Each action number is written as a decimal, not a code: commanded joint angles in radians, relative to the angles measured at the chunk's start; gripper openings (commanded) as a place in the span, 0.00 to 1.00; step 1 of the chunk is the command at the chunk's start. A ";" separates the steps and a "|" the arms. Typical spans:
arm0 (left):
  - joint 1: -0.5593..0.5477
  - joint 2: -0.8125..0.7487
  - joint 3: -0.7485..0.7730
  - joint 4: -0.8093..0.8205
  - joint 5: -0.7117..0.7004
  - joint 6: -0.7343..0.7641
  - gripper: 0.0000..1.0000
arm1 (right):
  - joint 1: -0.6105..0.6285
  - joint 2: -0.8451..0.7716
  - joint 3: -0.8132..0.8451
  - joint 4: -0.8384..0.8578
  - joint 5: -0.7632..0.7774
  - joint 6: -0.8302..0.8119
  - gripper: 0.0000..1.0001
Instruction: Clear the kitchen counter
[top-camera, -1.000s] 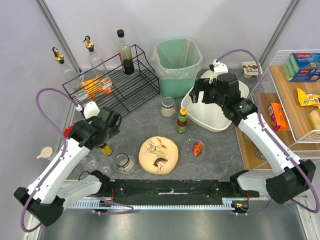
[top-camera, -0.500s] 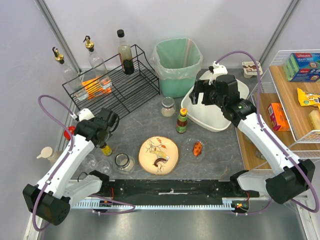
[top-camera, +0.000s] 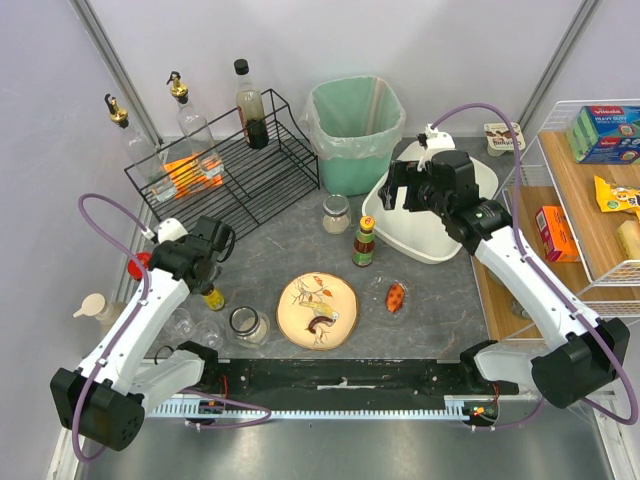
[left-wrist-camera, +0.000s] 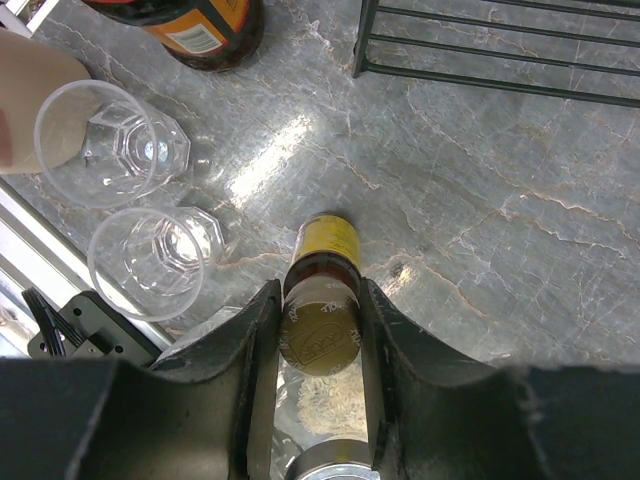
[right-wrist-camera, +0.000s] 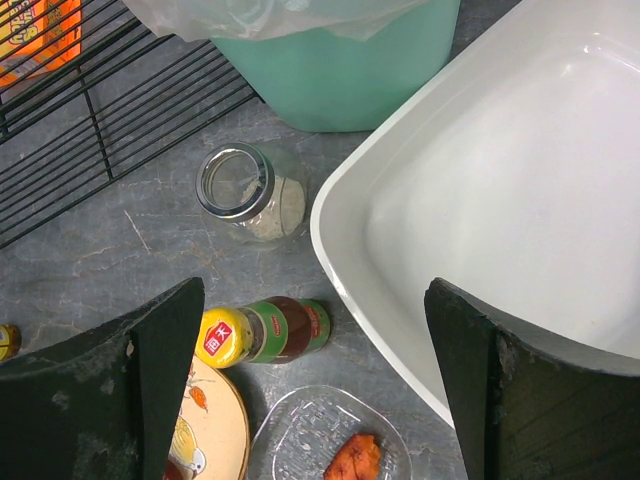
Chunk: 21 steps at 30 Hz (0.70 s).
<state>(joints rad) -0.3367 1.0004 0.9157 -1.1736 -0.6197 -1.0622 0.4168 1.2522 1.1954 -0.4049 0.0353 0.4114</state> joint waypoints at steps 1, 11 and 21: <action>0.004 -0.005 0.008 0.028 -0.017 0.044 0.18 | -0.004 -0.005 -0.008 0.023 0.020 0.009 0.98; 0.005 0.036 0.310 0.054 0.032 0.349 0.02 | -0.007 -0.007 -0.003 0.025 0.052 0.012 0.98; 0.010 0.197 0.598 0.183 0.124 0.628 0.02 | -0.010 -0.002 0.003 0.026 0.051 0.012 0.98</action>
<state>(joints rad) -0.3355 1.1351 1.3933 -1.1023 -0.5095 -0.6014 0.4129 1.2522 1.1889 -0.4053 0.0692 0.4129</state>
